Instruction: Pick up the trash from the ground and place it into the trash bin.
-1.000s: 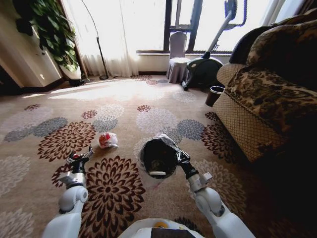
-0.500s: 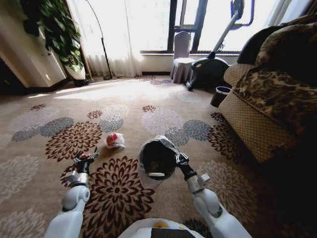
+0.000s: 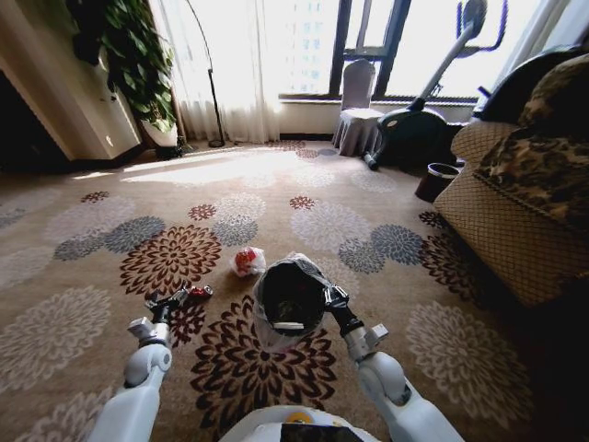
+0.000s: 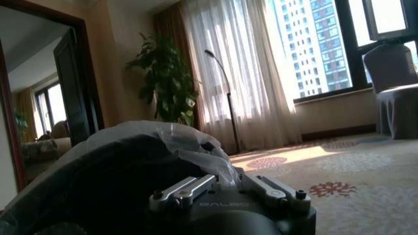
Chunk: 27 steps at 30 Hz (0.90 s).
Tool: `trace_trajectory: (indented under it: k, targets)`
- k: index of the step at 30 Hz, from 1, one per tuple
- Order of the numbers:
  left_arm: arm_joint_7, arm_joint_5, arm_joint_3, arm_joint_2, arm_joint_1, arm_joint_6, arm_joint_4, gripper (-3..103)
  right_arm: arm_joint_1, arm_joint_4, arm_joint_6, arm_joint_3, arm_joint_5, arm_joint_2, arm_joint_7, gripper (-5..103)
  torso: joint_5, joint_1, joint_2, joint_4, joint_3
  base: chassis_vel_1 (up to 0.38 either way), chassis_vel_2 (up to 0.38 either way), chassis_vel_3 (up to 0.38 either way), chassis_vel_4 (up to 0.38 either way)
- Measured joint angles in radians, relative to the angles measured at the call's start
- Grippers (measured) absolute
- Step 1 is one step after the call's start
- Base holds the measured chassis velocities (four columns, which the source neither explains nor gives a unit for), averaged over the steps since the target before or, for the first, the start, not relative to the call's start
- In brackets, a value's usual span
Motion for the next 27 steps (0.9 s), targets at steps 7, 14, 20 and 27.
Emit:
trace_trajectory:
  k: [7, 14, 20, 27]
  targets:
    - [0.06, 0.035, 0.106, 0.021, -0.099, -0.004, 0.197, 100, -0.008, 0.002, 0.002, 0.001, -0.003, -0.004, 0.001, 0, -0.0002, 0.0, 0.0, -0.0013, 0.0, -0.042, -0.035, 0.027, 0.02]
    - [0.035, 0.005, 0.181, 0.029, -0.185, -0.021, 0.322, 100, 0.011, -0.003, 0.002, -0.026, 0.001, -0.014, 0.001, 0, -0.0003, 0.0, 0.0, -0.0003, 0.0, 0.0, 0.0, 0.0, 0.0]
    - [0.003, 0.021, 0.208, 0.02, -0.245, -0.016, 0.386, 98, 0.023, -0.013, 0.001, -0.042, 0.011, -0.026, 0.001, 0, 0.0, 0.0, 0.0, -0.0006, 0.0, 0.0, 0.0, 0.0, 0.0]
    - [0.011, 0.055, 0.241, 0.028, -0.297, -0.017, 0.457, 78, 0.023, -0.019, 0.001, -0.049, 0.013, -0.029, 0.001, 0, 0.0, 0.0, 0.0, -0.0005, 0.0, 0.0, 0.0, 0.0, 0.0]
